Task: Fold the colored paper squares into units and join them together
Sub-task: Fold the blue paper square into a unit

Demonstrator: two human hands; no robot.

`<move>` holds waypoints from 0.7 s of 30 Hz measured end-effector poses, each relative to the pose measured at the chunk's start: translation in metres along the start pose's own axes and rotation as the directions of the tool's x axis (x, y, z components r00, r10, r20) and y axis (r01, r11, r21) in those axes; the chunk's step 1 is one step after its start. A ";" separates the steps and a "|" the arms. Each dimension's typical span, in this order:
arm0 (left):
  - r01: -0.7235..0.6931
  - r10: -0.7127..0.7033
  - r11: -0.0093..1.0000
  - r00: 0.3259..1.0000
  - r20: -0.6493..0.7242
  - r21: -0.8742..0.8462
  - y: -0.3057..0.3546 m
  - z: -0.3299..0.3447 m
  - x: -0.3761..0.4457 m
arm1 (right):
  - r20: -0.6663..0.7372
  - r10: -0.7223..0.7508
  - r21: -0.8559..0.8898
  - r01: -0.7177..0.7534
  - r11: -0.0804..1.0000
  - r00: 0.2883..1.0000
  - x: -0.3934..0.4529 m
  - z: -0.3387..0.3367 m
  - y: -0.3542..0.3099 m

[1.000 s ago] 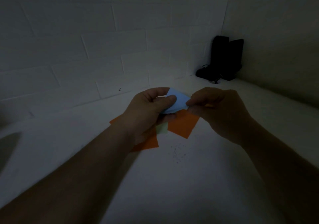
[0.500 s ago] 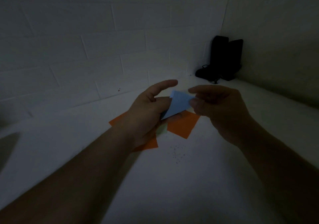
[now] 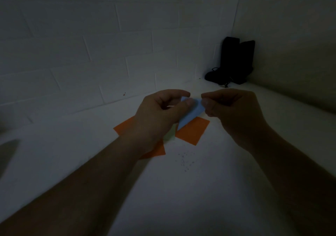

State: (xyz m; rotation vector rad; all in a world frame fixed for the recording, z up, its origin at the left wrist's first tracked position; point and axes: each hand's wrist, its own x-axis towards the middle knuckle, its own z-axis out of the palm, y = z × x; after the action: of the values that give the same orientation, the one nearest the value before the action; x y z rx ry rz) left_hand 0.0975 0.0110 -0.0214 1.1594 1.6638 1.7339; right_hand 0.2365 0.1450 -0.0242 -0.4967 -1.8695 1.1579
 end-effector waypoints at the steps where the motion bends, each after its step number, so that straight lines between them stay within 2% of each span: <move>1: -0.039 0.040 0.995 0.999 -0.012 0.088 -0.002 0.000 0.000 | -0.002 0.006 -0.005 -0.006 1.000 1.000 0.000 0.000 0.001; 3: -0.082 0.092 0.983 0.995 -0.049 0.166 -0.006 -0.001 0.001 | -0.001 0.006 -0.009 -0.006 1.000 1.000 0.001 0.000 0.001; 8: -0.099 0.113 0.988 0.988 -0.109 0.121 -0.009 -0.002 0.004 | 0.022 0.001 0.056 -0.002 0.998 1.000 0.001 0.000 -0.002; 13: -0.073 0.076 0.997 0.991 -0.114 0.028 -0.008 -0.003 0.006 | 0.032 0.051 0.144 -0.055 0.988 0.998 0.002 -0.003 -0.005; 21: 0.011 -0.016 0.998 0.997 -0.071 -0.069 -0.006 -0.003 0.006 | 0.026 0.118 0.105 -0.120 0.987 0.993 0.002 -0.004 -0.003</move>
State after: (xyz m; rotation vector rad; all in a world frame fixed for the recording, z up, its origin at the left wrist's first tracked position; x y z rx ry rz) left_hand 0.0907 0.0150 -0.0257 1.0642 1.6353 1.8290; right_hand 0.2386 0.1470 -0.0201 -0.5443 -1.8041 1.3386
